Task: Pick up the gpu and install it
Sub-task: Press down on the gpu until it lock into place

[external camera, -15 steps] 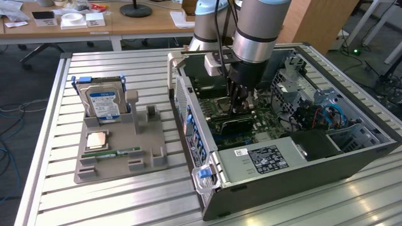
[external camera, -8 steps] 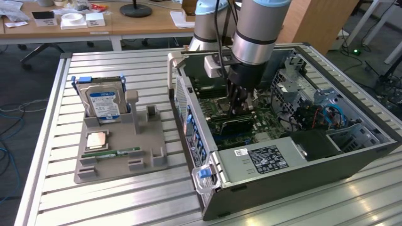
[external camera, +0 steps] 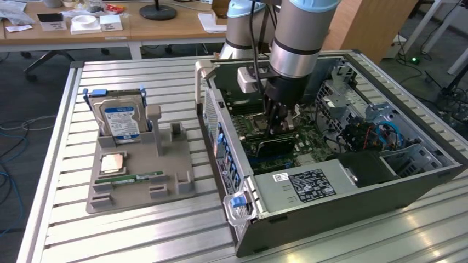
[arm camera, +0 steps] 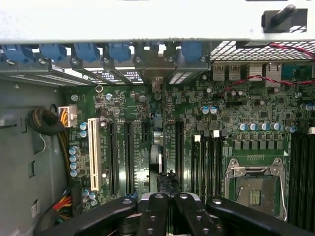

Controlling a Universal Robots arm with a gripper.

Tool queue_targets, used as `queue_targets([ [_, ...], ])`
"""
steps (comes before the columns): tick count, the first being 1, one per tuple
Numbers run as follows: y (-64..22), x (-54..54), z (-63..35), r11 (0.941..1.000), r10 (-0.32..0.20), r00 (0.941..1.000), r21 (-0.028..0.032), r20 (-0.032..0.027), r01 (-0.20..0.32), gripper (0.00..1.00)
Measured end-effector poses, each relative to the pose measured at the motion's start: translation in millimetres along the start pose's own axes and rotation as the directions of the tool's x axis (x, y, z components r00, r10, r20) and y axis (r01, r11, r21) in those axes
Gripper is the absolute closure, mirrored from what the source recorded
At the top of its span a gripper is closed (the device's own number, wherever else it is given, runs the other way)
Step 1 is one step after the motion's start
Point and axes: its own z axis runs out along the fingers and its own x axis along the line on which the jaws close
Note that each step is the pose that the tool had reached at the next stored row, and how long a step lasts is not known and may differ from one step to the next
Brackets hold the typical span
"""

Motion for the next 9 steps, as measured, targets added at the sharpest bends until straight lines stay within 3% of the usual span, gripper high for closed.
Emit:
queue_targets([
  [9, 0.1, 0.0, 3.9, 1.0, 0.0, 1.0, -0.0001, -0.0001, 0.0, 0.89],
])
